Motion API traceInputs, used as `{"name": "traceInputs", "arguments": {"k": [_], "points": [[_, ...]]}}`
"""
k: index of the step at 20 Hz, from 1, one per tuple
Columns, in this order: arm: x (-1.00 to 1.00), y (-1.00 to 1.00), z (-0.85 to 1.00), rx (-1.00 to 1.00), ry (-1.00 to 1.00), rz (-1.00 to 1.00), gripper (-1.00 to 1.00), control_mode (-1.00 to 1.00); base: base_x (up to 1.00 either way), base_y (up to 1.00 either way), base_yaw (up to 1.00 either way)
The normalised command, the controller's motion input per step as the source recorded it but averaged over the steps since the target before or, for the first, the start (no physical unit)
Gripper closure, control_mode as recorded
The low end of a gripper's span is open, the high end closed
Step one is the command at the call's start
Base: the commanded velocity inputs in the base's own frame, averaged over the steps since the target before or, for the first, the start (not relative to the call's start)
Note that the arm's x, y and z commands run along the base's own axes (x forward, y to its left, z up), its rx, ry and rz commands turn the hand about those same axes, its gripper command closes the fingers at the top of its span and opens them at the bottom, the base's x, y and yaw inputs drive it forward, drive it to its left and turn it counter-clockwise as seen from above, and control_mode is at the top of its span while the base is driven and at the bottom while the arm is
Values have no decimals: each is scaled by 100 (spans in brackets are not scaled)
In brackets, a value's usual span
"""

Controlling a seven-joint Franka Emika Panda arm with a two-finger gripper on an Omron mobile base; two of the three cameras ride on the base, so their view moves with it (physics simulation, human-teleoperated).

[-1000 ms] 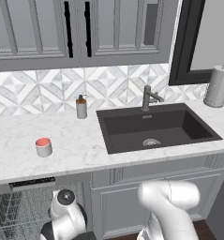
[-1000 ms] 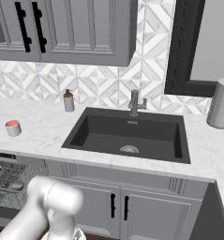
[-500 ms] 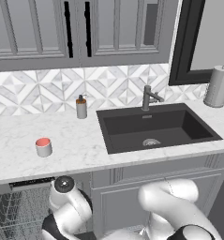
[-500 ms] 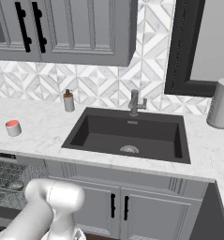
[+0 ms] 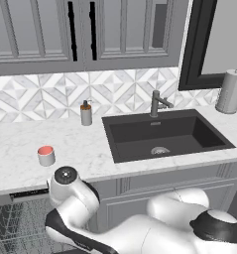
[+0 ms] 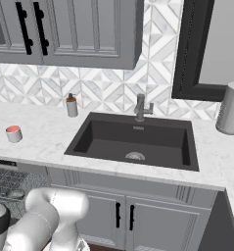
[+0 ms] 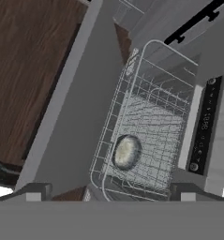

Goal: Pick up the cup and bowl from the counter, place them in the dishwasher, and close the dishwasher door.

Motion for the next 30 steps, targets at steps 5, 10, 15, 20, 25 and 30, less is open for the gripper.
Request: {"name": "traceInputs", "arguments": {"k": [5,10,15,20,25,30], "points": [[26,-27,8,1,-17,27,-100,-100,0,0,0],[33,-3,18,0,-15,12,-100,-100,0,0,0],[42,0,37,0,2,6,-100,-100,0,0,0],[48,0,46,0,9,1,-100,-100,0,0,0],[37,26,9,-9,0,0,-100,-100,0,0,0],[45,40,2,-13,0,0,-100,-100,0,0,0]]}}
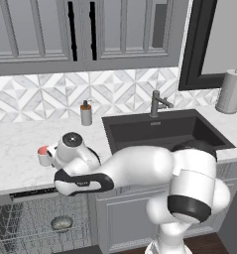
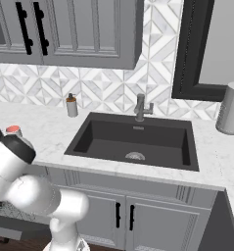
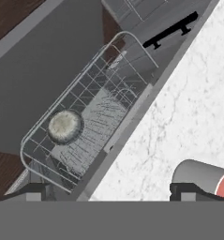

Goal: Pick up the cup and bowl from the counter, place them in the dishwasher, and close the dishwasher door.

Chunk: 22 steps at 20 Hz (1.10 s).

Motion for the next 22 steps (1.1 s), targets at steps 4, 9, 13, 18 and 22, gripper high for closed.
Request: {"name": "traceInputs", "arguments": {"k": [4,9,13,18,22], "points": [[54,7,3,-5,5,0,-100,-100,0,0,0],[53,5,0,-6,17,0,-100,-100,0,0,0],[36,10,0,-6,13,0,-100,-100,0,0,0],[34,18,0,-6,6,5,-100,-100,0,0,0],[14,17,-4,-4,0,4,-100,-100,0,0,0]]}}
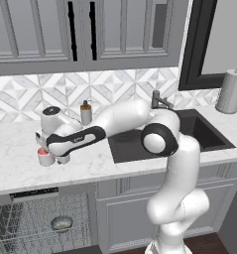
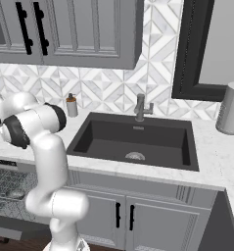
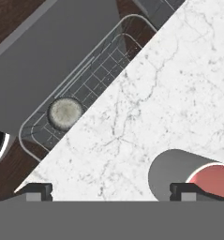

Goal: Pick up the cup and bowl from the counter, place them in the dishwasher, and close the dishwasher door.

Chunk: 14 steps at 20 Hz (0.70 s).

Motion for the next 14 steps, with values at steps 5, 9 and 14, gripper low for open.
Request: {"name": "traceInputs", "arguments": {"k": [5,9,14], "points": [[16,5,-13,0,0,3,-100,-100,0,0,0],[6,0,-27,0,-1,3,-100,-100,0,0,0],[15,-2,-20,0,-1,4,-100,-100,0,0,0]]}}
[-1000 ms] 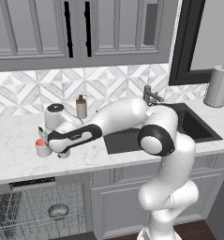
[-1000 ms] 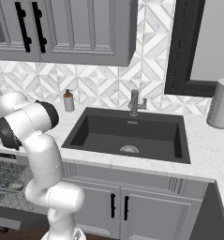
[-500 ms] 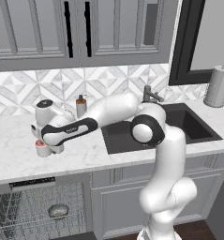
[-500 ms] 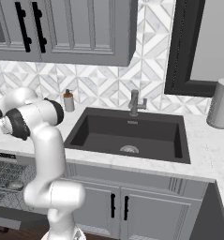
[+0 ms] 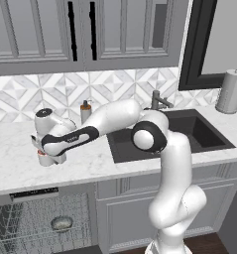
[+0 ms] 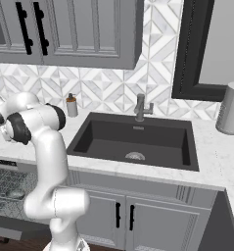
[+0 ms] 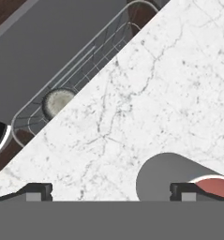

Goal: Pick up the cup and bowl from the counter, place them in the dishwasher, and close the dishwasher door.

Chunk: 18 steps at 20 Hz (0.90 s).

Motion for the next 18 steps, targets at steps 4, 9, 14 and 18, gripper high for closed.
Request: {"name": "traceInputs", "arguments": {"k": [4,9,14,18], "points": [[25,-4,-3,1,0,2,-100,-100,0,0,0],[39,-1,-2,0,0,0,-100,-100,0,0,0],[42,0,-4,0,0,0,-100,-100,0,0,0],[35,4,-2,0,0,0,-100,-100,0,0,0]]}}
